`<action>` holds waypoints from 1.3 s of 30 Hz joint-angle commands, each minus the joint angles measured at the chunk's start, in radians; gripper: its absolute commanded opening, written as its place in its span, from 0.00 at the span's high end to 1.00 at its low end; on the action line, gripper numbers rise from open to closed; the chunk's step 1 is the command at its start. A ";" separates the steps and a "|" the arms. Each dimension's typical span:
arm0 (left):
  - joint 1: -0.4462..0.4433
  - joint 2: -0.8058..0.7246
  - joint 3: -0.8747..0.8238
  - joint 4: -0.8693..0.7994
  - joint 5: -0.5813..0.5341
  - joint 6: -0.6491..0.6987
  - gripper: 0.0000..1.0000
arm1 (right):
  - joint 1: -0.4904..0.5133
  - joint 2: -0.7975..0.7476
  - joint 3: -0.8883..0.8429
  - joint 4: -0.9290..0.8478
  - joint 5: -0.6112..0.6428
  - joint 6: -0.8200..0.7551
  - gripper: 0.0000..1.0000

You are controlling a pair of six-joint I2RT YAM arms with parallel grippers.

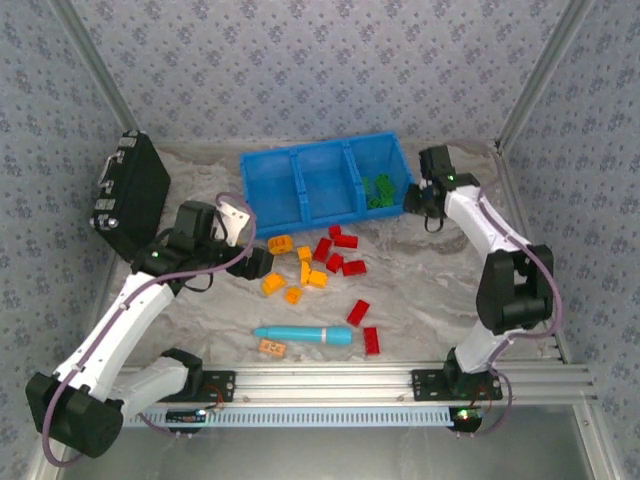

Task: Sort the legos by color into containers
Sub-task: Pick up the lego from the middle-right of the table, then place the lego in the container.

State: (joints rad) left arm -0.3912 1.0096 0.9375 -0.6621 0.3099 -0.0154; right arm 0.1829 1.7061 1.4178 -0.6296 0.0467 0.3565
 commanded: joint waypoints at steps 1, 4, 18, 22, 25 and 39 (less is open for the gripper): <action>0.018 0.010 -0.005 0.004 0.036 0.024 0.00 | 0.027 0.126 0.162 -0.043 0.011 -0.031 0.65; 0.032 0.020 -0.010 0.007 0.046 0.030 0.00 | 0.041 0.246 0.321 -0.061 0.018 -0.042 0.65; 0.070 0.080 0.000 0.010 0.097 0.026 0.00 | 0.085 0.657 0.800 -0.168 0.003 -0.074 0.53; 0.072 0.062 -0.002 0.013 0.084 0.022 0.00 | 0.083 0.644 0.806 -0.180 0.002 -0.084 0.47; 0.073 0.054 -0.012 0.025 0.083 0.022 0.00 | 0.087 0.589 0.756 -0.165 0.012 -0.095 0.38; 0.074 -0.027 -0.054 0.029 0.077 0.021 0.00 | 0.127 0.064 0.115 -0.028 0.072 -0.019 0.31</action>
State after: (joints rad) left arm -0.3252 1.0145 0.8902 -0.6476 0.3779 -0.0006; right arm 0.2928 1.8839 1.6600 -0.6918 0.0944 0.2874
